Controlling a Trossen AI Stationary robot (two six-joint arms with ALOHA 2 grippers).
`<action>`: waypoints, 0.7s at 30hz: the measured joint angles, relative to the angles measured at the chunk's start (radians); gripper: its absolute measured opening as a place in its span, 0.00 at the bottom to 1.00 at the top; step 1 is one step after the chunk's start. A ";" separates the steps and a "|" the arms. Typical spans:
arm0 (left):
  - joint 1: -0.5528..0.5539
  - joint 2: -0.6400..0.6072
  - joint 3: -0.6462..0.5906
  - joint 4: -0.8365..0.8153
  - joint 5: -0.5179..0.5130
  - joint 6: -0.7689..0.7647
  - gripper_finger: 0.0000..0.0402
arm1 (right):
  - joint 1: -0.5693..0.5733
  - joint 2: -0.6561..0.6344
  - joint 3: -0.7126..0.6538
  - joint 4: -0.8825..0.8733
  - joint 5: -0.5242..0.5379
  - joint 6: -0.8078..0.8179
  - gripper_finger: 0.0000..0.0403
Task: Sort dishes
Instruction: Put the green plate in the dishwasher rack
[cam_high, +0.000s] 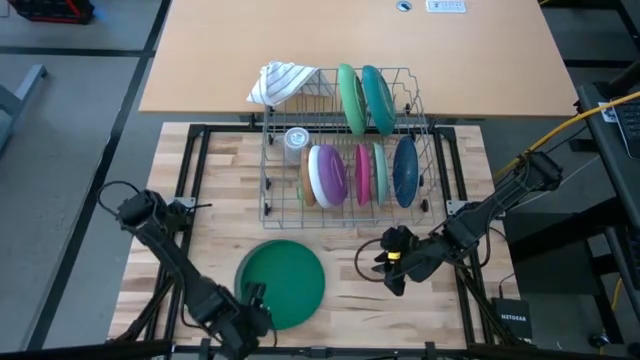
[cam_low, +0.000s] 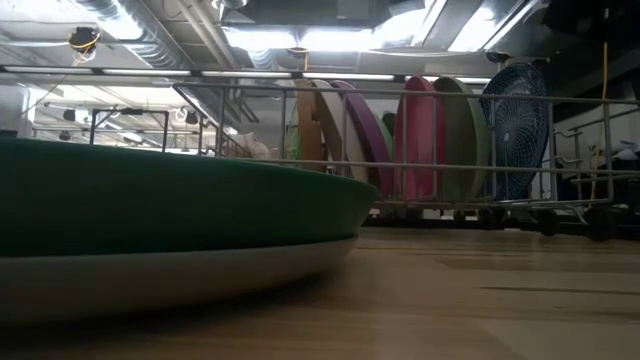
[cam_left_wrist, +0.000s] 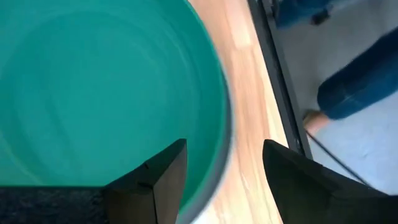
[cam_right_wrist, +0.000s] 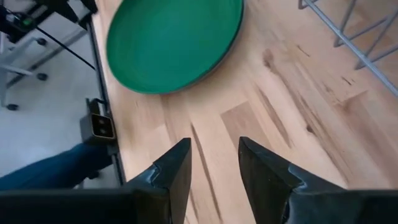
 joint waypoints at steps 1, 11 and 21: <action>-0.010 0.010 0.000 -0.001 -0.002 0.001 0.50 | 0.000 0.001 0.000 0.007 0.000 0.005 0.34; -0.044 0.116 0.000 -0.059 -0.039 0.002 0.50 | 0.000 0.001 0.000 0.039 0.000 0.006 0.34; -0.034 0.176 0.000 -0.083 -0.053 -0.004 0.49 | 0.000 0.001 0.000 0.038 0.000 0.006 0.34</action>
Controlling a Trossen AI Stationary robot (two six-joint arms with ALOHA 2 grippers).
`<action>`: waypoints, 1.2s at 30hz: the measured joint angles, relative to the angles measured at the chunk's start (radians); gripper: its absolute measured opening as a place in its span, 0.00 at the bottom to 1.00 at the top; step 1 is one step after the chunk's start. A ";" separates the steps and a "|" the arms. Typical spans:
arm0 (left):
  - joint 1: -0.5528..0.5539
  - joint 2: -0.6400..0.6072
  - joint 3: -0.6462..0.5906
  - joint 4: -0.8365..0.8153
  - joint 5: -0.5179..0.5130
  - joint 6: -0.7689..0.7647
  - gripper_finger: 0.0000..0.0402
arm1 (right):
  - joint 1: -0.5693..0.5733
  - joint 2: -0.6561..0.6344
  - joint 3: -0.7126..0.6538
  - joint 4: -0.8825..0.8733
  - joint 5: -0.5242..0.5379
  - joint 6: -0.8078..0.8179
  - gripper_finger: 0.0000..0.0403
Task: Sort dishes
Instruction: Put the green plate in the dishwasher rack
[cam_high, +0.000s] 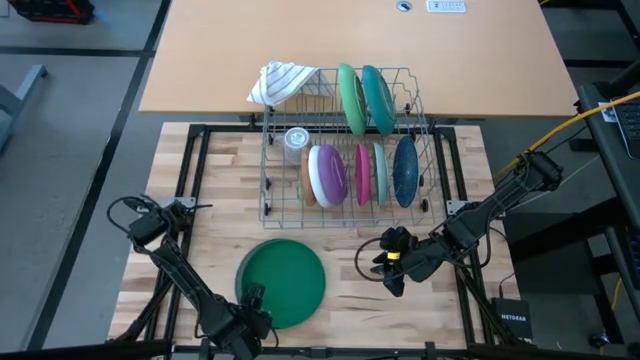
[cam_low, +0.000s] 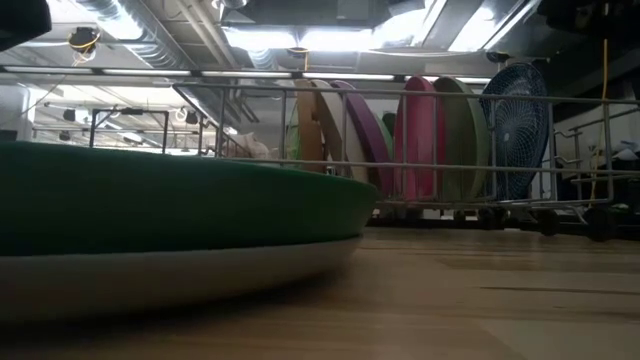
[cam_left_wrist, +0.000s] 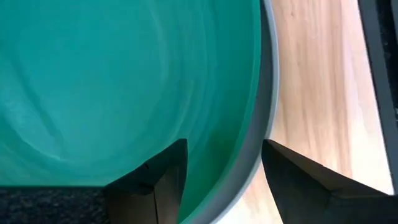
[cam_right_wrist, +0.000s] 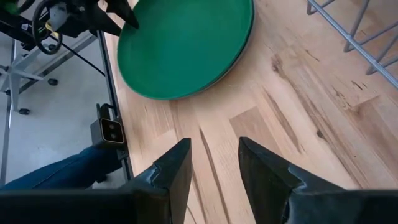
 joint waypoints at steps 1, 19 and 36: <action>0.000 0.000 0.000 0.000 -0.010 0.000 0.49 | 0.000 0.000 0.000 0.000 0.000 0.000 0.34; 0.008 -0.005 0.000 -0.001 -0.037 -0.068 0.30 | 0.000 0.000 0.000 0.000 0.000 0.000 0.34; 0.028 -0.021 0.000 0.021 -0.029 0.009 0.07 | 0.000 0.000 0.000 0.000 0.002 0.000 0.34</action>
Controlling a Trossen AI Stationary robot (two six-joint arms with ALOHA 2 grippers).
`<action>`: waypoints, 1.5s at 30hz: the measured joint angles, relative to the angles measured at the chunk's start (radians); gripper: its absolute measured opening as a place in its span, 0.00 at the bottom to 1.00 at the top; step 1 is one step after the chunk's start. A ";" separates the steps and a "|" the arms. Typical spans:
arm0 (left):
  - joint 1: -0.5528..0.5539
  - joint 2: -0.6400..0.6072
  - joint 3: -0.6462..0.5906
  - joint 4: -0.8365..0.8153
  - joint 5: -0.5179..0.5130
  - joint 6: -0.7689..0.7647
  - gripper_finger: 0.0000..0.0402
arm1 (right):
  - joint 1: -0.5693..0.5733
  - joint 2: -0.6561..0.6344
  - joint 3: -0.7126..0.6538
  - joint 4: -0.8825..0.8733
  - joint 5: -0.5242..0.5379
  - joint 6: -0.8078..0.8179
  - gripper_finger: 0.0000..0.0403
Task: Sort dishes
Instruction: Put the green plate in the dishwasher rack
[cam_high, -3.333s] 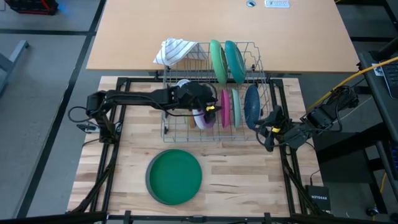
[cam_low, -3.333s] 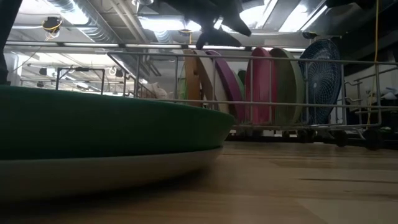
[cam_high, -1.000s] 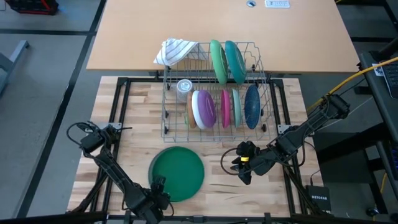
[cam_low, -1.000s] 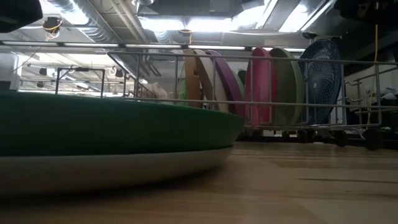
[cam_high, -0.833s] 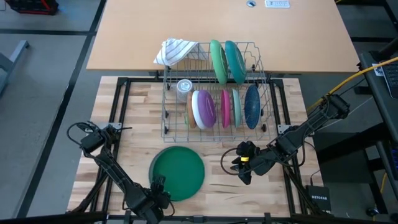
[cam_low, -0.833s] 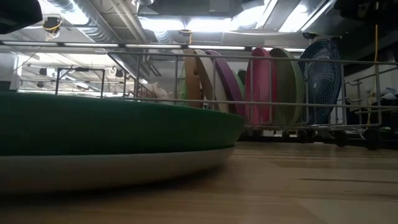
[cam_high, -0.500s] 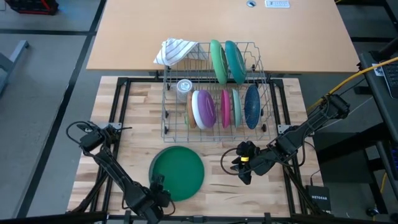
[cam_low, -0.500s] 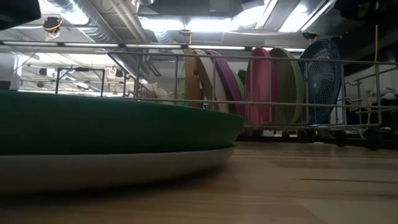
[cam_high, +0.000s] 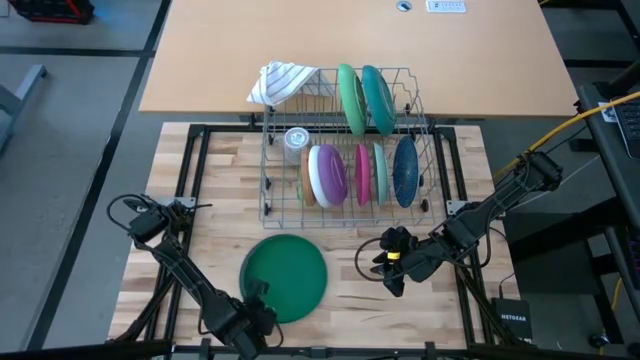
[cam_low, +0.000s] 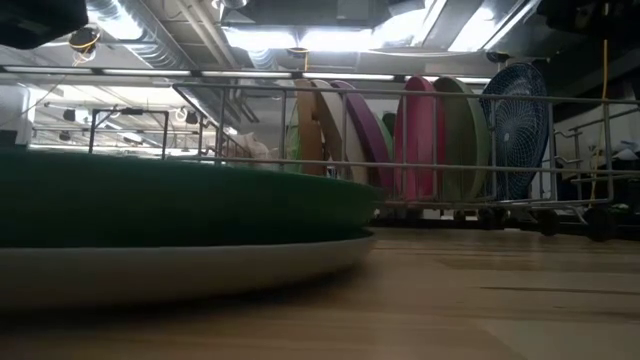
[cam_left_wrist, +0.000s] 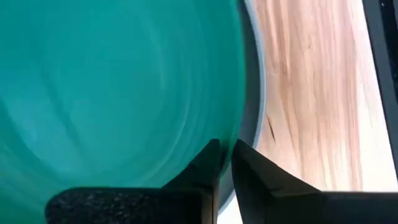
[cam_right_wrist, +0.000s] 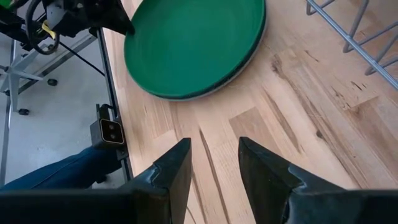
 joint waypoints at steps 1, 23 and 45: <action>0.001 0.000 0.000 0.001 0.000 0.021 0.07 | 0.000 0.000 0.000 0.000 0.000 0.000 0.34; 0.094 0.013 -0.009 0.020 0.000 0.020 0.23 | 0.001 0.000 0.000 0.004 -0.002 0.003 0.34; 0.089 0.006 0.063 0.049 -0.054 -0.235 0.01 | 0.001 -0.007 0.066 0.079 -0.090 -0.037 0.34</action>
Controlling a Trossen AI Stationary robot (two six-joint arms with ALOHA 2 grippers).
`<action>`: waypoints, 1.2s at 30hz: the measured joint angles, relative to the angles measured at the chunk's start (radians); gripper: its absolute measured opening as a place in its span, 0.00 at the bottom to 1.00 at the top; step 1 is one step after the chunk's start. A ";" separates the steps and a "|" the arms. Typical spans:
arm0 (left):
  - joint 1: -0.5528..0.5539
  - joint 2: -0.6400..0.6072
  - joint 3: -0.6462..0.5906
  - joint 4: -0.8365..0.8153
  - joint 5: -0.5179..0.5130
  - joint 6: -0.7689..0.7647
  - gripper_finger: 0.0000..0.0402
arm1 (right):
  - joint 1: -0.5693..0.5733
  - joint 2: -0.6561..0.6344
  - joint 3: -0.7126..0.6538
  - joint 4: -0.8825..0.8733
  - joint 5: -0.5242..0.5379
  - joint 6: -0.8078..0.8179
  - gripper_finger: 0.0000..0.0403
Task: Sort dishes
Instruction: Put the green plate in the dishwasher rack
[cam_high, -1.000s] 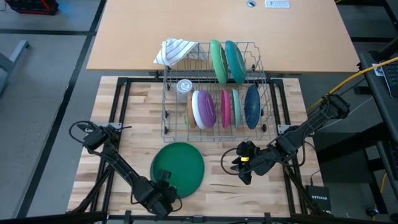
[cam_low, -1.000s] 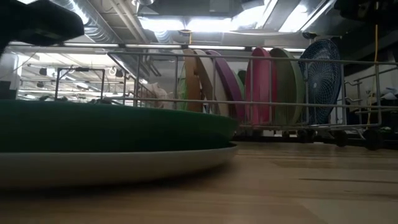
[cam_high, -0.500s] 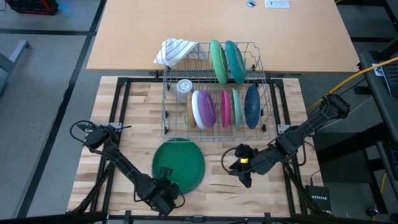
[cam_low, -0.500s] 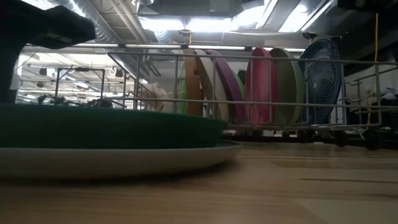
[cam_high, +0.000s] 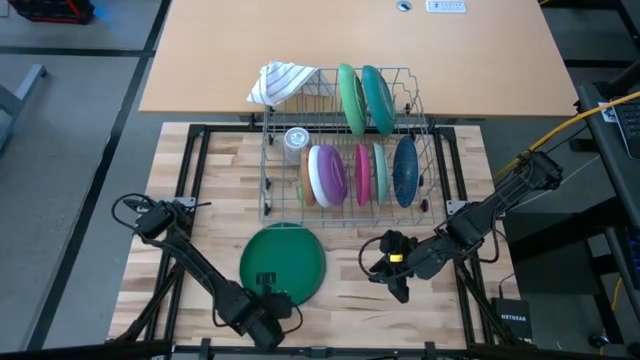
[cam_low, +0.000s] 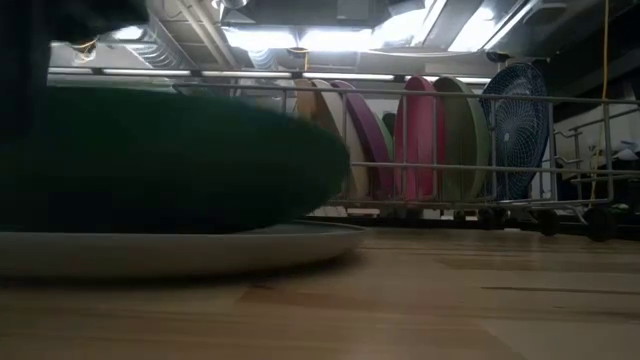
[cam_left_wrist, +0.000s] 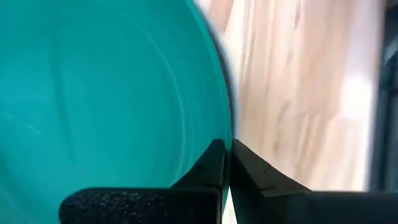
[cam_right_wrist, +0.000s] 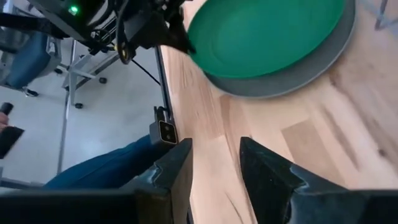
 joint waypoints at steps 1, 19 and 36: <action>0.000 0.000 0.016 -0.001 -0.011 -0.024 0.01 | 0.000 -0.001 0.019 -0.021 0.005 -0.013 0.34; -0.039 -0.002 0.318 0.167 -0.313 -0.038 0.00 | 0.000 -0.001 0.405 -0.553 0.299 -0.157 0.34; -0.013 -0.031 0.462 0.552 -0.692 0.219 0.00 | 0.000 -0.127 0.637 -0.979 0.550 -0.126 0.34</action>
